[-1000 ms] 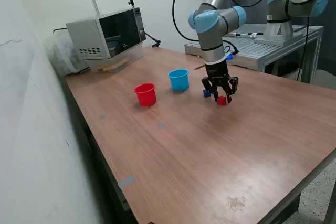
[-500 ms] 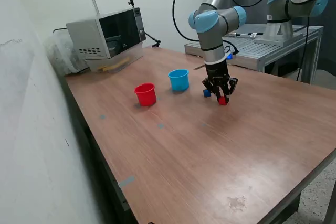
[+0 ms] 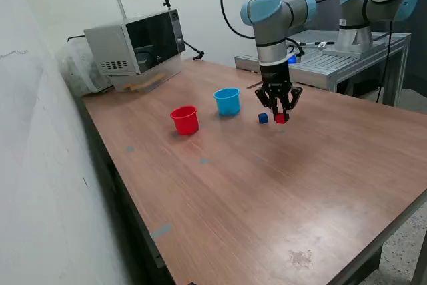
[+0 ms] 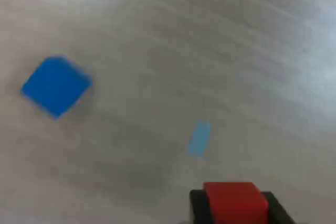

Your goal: Place red objects in the red bin, and blue objects in the blue bin.

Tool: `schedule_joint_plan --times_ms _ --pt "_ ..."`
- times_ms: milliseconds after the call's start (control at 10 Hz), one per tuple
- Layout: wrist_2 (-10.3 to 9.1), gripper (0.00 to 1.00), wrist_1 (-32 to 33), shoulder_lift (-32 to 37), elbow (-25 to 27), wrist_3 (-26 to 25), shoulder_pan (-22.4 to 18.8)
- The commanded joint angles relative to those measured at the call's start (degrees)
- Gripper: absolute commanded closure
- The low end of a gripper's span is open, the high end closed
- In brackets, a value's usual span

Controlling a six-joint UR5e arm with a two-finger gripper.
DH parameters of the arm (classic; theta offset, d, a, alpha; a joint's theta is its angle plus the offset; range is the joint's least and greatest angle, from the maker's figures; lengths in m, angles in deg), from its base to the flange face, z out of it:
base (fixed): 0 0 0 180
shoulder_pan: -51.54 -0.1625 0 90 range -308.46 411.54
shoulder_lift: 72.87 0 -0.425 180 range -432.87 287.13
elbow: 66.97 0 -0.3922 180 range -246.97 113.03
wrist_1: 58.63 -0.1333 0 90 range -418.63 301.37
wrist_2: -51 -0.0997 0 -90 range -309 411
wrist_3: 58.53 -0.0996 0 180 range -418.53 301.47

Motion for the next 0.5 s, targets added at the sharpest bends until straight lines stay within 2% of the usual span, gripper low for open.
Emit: schedule_joint_plan --times_ms 0,100,300,400 --pt "3.26 1.0 -0.37 3.08 -5.37 -0.49 -0.02" --pt "5.02 1.0 -0.37 2.91 -8.01 -0.67 0.24" --pt "7.31 1.0 -2.91 1.69 -13.37 -1.8 1.29" --pt "9.67 1.0 -2.92 0.46 -15.05 -2.68 2.08"
